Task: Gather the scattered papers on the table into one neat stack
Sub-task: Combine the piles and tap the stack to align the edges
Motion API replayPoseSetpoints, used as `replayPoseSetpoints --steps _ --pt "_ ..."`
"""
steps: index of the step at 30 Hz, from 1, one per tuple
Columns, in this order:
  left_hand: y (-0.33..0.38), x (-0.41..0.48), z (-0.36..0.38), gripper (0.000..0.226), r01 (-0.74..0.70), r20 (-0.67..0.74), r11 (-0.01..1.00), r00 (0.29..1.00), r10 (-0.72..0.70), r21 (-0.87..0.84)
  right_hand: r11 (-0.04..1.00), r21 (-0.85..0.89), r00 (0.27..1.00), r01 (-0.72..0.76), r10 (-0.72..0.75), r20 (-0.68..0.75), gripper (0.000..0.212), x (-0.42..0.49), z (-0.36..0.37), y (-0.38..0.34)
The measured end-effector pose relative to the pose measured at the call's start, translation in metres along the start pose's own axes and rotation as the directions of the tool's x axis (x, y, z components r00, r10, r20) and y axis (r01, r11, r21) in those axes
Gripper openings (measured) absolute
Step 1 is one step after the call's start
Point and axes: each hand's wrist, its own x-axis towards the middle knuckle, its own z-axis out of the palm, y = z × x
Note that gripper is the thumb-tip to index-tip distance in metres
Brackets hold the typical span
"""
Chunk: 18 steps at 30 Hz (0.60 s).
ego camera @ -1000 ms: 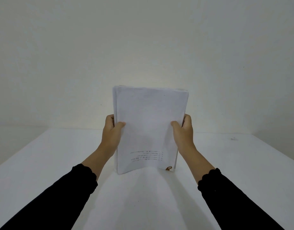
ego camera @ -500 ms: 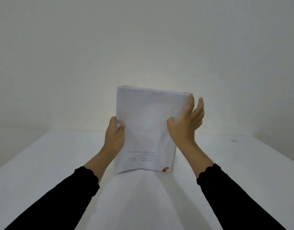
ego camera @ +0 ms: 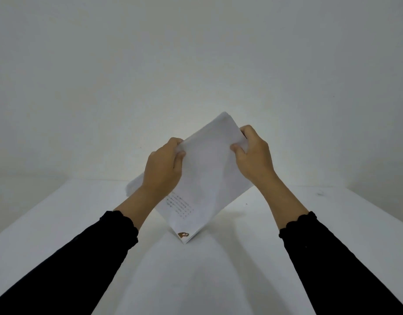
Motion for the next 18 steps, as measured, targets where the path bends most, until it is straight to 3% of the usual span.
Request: replayPoseSetpoints --steps 3,5,6,8,10,12,13,15,18 --pt "-0.012 0.0 -0.004 0.032 0.023 -0.024 0.98 1.0 -0.019 0.2 0.986 0.112 0.992 -0.12 0.122 -0.015 0.01 -0.003 -0.002 0.011" --pt "-0.028 -0.005 -0.003 0.054 0.129 -0.123 0.94 0.988 -0.094 0.317 0.952 0.221 0.975 -0.212 0.222 -0.021 0.009 -0.004 -0.006 0.019" --pt "-0.035 -0.009 -0.004 0.071 0.192 -0.183 0.935 0.973 -0.141 0.298 0.927 0.277 0.963 -0.253 0.27 -0.023 0.009 -0.004 -0.008 0.024" --pt "-0.045 -0.015 -0.003 0.101 0.334 -0.244 0.937 0.921 -0.302 0.099 0.865 0.382 0.935 -0.324 0.355 -0.011 0.011 -0.006 -0.012 0.032" --pt "-0.045 -0.016 -0.007 0.113 0.486 -0.081 0.825 0.846 -0.527 -0.288 0.795 0.467 0.905 -0.387 0.426 0.025 0.014 -0.008 -0.011 0.039" --pt "-0.047 -0.017 -0.008 0.101 0.617 0.225 0.591 0.766 -0.602 -0.519 0.748 0.512 0.883 -0.423 0.466 0.048 0.016 -0.011 -0.01 0.044" --pt "-0.048 -0.018 -0.008 0.091 0.649 0.319 0.545 0.748 -0.581 -0.531 0.739 0.517 0.876 -0.432 0.48 0.046 0.016 -0.013 -0.008 0.046" --pt "-0.05 -0.02 -0.003 0.068 0.65 0.339 0.558 0.753 -0.563 -0.516 0.736 0.509 0.861 -0.446 0.508 0.018 0.014 -0.015 -0.004 0.05" --pt "-0.041 -0.022 0.005 0.036 0.628 0.25 0.559 0.755 -0.607 -0.541 0.758 0.461 0.837 -0.461 0.544 -0.059 0.013 -0.022 0.005 0.052"
